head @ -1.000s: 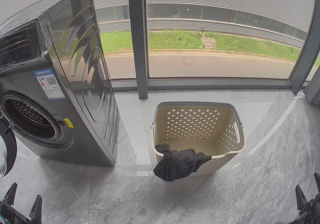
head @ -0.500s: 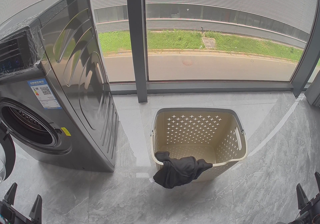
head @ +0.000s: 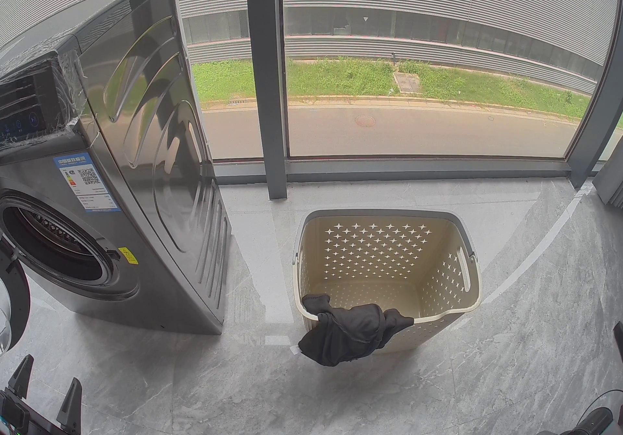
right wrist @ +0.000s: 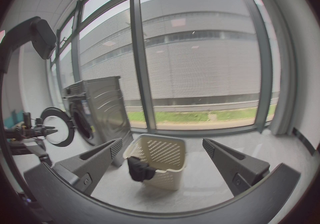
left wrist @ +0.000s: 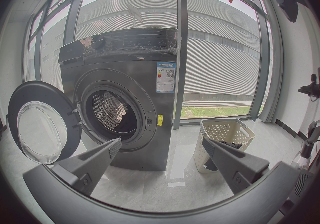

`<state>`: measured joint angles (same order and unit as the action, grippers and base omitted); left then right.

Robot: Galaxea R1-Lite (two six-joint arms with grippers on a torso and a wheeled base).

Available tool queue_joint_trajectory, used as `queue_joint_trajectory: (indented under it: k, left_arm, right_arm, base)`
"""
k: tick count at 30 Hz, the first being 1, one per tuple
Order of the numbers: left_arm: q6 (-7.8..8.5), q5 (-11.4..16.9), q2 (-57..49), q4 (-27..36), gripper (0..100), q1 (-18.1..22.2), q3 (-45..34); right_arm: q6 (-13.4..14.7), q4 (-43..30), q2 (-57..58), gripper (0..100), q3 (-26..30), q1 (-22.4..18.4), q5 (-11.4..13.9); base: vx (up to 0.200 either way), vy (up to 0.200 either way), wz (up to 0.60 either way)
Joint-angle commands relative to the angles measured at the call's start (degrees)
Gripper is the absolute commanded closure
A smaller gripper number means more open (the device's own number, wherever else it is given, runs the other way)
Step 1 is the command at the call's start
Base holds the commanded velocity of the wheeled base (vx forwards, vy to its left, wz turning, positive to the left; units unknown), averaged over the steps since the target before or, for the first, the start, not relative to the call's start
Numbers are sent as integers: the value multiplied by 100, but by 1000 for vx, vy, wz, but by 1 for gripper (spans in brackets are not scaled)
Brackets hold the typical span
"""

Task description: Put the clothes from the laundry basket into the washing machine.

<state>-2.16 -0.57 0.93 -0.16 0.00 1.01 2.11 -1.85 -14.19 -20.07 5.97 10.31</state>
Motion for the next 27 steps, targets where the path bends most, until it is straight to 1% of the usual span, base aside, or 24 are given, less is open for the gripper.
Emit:
queue_joint_trajectory:
  k: [1,2,5,6,7,8,10,12,13,14,16,23,24,25,27]
  left_arm:
    - [5,-4,-84,-2,0,0,-101]
    - [-4,-4,-84,-2,0,0,-101]
    - [5,-4,-84,-2,0,0,-92]
    - [14,-4,-84,-2,0,0,-101]
    - [14,-4,-84,-2,0,0,-101]
    - [14,-4,-84,-2,0,0,-92]
    - [14,-4,-84,-2,0,0,-101]
    - [14,-4,-84,-2,0,0,-101]
    - [14,5,-93,-2,0,0,-101]
    - [14,5,-93,-2,0,0,-101]
    - [22,5,-93,-2,0,0,-101]
    - [31,13,-84,-2,0,0,-101]
    - [31,13,-84,-2,0,0,-101]
    - [22,22,-93,-2,0,0,-92]
    - [22,22,-93,-2,0,0,-92]
  right_arm:
    - [158,10,-2123,0,-50,1064,867]
    - [193,97,-2369,0,-50,1169,929]
    - [404,440,-3116,0,-6,1371,937]
    - [431,563,-3371,0,3,1424,937]
    - [431,563,-3371,0,3,1424,937]
    - [439,783,-3749,0,29,1486,937]
    - [448,1055,-4136,0,38,1530,937]
    - [457,1187,-4338,0,38,1530,937]
    - [457,1442,-4698,0,38,1530,937]
    - [457,1442,-4698,0,38,1530,937]
    - [439,1811,-5217,0,29,1538,902]
    - [466,2585,-6394,0,-41,1653,858]
    - [466,2585,-6394,0,-41,1653,858]
    - [466,2875,-6737,0,-41,1661,788]
    - [475,3226,-7089,0,-50,1732,665]
  base:
    - [0,0,0]
    - [0,0,0]
    - [0,0,0]
    - [0,0,0]
    - [0,0,0]
    - [0,0,0]
    - [0,0,0]
    - [0,0,0]
    - [0,0,0]
    - [0,0,0]
    - [0,0,0]
    - [0,0,0]
    - [0,0,0]
    - [0,0,0]
    - [0,0,0]
